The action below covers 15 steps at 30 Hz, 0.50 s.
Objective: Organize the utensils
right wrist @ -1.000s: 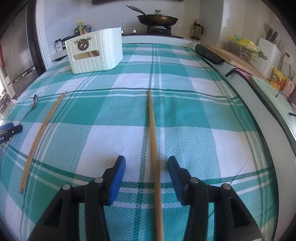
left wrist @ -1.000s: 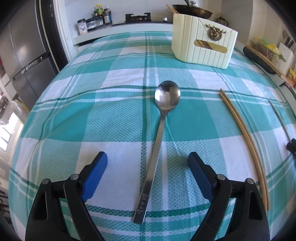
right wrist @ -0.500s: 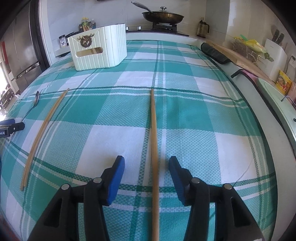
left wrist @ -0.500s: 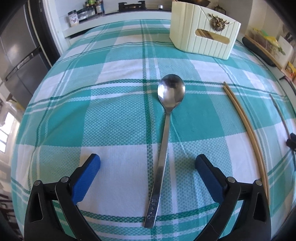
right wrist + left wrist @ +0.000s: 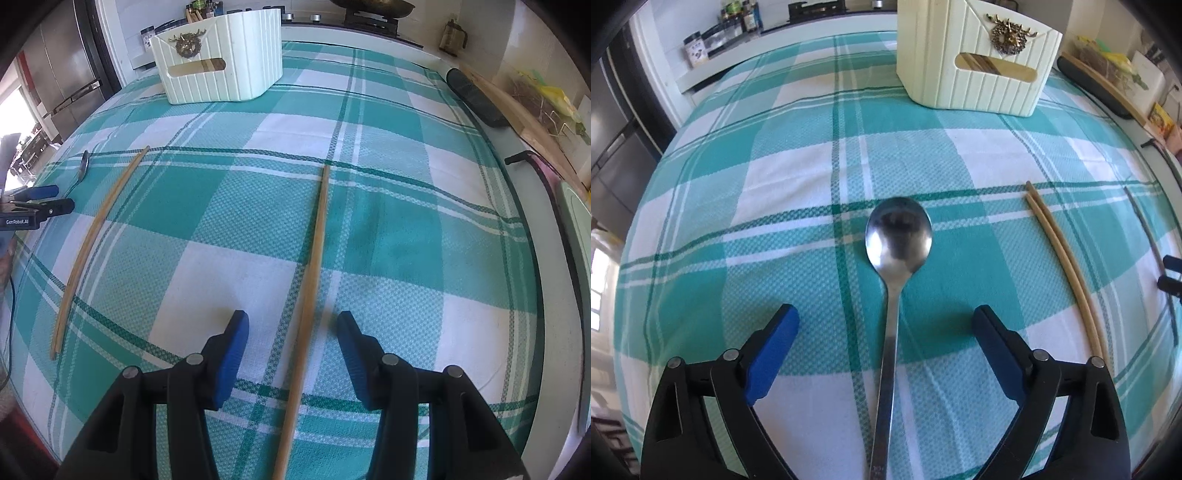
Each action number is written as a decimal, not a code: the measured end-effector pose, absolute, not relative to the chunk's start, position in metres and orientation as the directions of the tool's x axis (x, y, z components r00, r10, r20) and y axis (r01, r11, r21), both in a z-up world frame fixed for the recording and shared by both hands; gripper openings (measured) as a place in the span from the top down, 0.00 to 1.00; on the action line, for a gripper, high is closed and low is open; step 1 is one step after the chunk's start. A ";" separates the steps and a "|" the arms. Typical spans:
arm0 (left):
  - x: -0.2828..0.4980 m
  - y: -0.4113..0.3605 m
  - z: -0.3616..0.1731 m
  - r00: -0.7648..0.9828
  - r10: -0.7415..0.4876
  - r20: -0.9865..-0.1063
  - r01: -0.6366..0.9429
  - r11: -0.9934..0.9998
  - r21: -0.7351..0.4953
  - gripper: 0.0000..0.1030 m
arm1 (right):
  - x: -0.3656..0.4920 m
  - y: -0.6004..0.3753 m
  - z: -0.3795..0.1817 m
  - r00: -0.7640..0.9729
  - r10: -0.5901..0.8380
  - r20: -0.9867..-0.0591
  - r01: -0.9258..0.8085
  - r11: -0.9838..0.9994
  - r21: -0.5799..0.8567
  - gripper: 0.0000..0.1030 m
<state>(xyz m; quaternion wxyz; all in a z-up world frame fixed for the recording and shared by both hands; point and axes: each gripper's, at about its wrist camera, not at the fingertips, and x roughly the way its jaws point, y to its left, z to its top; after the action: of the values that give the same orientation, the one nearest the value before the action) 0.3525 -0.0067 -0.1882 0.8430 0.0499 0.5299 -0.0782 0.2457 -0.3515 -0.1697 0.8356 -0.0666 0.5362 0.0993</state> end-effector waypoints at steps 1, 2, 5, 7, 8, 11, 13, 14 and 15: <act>0.357 -0.008 -0.188 0.425 -0.083 -0.901 0.185 0.983 -0.004 0.10 | 0.248 -0.352 -0.169 0.399 0.097 -0.912 -0.237 0.972 -0.001 0.51; 0.362 -0.009 -0.188 0.425 -0.086 -0.901 0.182 0.983 -0.008 0.12 | 0.252 -0.353 -0.169 0.392 0.102 -0.914 -0.237 0.972 0.007 0.51; 0.371 -0.014 -0.186 0.435 -0.084 -0.897 0.187 0.982 -0.002 0.22 | 0.267 -0.355 -0.168 0.389 0.116 -0.914 -0.230 0.973 0.026 0.51; 0.374 -0.015 -0.185 0.440 -0.092 -0.893 0.192 0.981 -0.007 0.31 | 0.282 -0.357 -0.168 0.390 0.127 -0.912 -0.219 0.975 0.042 0.51; 0.375 -0.016 -0.184 0.443 -0.097 -0.891 0.197 0.980 -0.009 0.38 | 0.290 -0.358 -0.168 0.388 0.134 -0.912 -0.213 0.976 0.053 0.51; 0.376 -0.016 -0.181 0.461 -0.107 -0.881 0.215 0.977 -0.006 0.65 | 0.311 -0.356 -0.169 0.388 0.133 -0.912 -0.206 0.977 0.055 0.80; 0.377 -0.013 -0.180 0.457 -0.121 -0.881 0.216 0.976 -0.022 0.65 | 0.321 -0.353 -0.168 0.392 0.107 -0.914 -0.211 0.977 0.024 0.93; 0.376 -0.010 -0.177 0.461 -0.125 -0.878 0.212 0.977 -0.028 0.65 | 0.324 -0.352 -0.167 0.391 0.115 -0.913 -0.214 0.976 0.031 0.93; 0.374 -0.008 -0.173 0.472 -0.130 -0.872 0.207 0.978 -0.033 0.65 | 0.326 -0.352 -0.166 0.390 0.120 -0.913 -0.208 0.977 0.040 0.93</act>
<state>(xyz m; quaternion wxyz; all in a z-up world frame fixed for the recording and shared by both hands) 0.3737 -0.0075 -0.1727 0.8570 0.0383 0.5045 -0.0982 0.3259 -0.3524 -0.1656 0.8326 -0.0405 0.5435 0.0987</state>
